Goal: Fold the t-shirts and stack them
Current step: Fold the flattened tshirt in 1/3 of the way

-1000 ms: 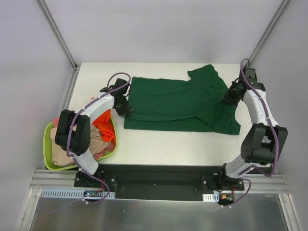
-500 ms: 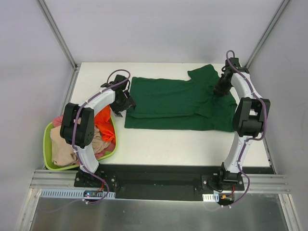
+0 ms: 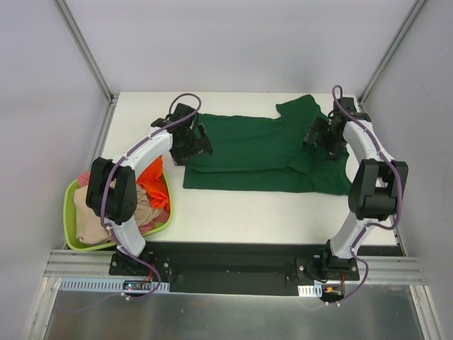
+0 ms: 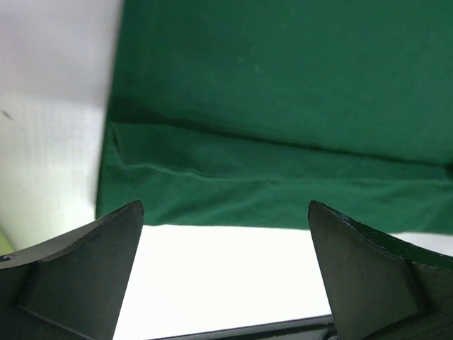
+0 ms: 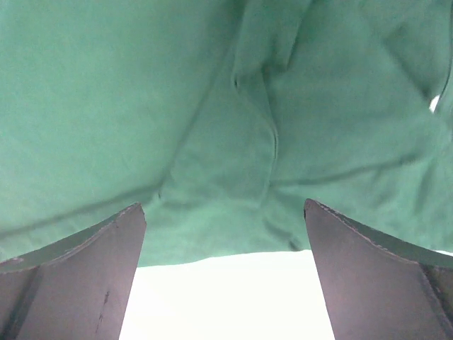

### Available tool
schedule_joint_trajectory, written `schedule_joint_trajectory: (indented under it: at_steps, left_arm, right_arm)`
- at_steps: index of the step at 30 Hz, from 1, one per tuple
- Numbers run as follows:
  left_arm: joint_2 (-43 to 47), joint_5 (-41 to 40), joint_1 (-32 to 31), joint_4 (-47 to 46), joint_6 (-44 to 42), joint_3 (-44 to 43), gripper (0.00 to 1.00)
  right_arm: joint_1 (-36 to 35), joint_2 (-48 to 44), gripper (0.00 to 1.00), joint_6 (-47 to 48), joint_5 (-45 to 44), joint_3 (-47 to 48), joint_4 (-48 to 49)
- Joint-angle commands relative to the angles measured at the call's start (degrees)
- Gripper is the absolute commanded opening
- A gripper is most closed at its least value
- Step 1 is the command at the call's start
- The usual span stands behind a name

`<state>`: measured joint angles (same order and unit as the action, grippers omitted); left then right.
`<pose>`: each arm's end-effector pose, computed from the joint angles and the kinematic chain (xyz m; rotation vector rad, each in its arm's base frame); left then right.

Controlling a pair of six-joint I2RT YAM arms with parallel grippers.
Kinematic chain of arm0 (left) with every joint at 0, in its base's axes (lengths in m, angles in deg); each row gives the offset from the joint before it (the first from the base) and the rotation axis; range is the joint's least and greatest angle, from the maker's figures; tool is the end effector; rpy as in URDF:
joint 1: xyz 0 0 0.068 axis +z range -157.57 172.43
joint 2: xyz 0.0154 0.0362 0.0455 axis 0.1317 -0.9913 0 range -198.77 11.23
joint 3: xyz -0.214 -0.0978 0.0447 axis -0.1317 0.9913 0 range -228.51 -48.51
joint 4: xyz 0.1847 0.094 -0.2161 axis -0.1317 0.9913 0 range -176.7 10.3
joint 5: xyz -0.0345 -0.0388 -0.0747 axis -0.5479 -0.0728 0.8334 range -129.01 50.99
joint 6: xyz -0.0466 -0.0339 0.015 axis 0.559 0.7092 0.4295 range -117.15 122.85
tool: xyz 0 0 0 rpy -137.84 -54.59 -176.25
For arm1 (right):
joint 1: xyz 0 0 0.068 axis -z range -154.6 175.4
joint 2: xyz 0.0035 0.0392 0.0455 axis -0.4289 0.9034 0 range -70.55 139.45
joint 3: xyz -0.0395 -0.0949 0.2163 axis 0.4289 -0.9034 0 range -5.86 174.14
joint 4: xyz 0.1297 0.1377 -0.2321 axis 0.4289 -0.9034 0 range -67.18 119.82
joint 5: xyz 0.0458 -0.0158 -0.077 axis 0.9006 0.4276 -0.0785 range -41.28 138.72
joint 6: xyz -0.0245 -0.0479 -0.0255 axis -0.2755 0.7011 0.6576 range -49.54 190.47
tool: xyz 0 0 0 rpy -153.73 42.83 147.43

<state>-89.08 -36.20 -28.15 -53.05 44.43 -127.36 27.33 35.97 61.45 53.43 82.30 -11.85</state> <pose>0.3885 -0.1481 0.1942 -0.4548 2.5640 -0.4771 0.4333 -0.0111 0.1988 0.2212 2.6113 0.1507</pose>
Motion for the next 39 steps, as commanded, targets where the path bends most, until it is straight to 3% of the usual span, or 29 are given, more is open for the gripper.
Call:
schedule_joint_trajectory:
  at_steps: [1,6,22,33,39]
  left_arm:
    - [2.8,2.7,-2.7,0.7,-1.8,1.2,0.99]
    - [2.4,4.0,-4.4,-0.2,-2.3,3.1,0.99]
    - [-0.3,2.9,-3.9,-0.7,-3.2,4.1,0.99]
    - [-0.4,2.2,-2.4,-0.6,-3.4,3.0,0.99]
    - [0.9,1.1,-2.4,-0.6,-3.3,3.3,0.99]
  right_arm:
    - [-0.4,-8.0,0.96,1.9,7.2,-9.9,5.1]
    - [-1.0,-6.1,0.96,0.6,10.8,-13.5,8.9]
    - [-4.2,5.4,0.96,-3.8,8.5,-8.0,11.4]
    - [-7.9,15.0,0.96,-14.7,8.4,8.7,24.9]
    - [-8.3,15.0,0.96,-13.1,10.2,17.4,23.2]
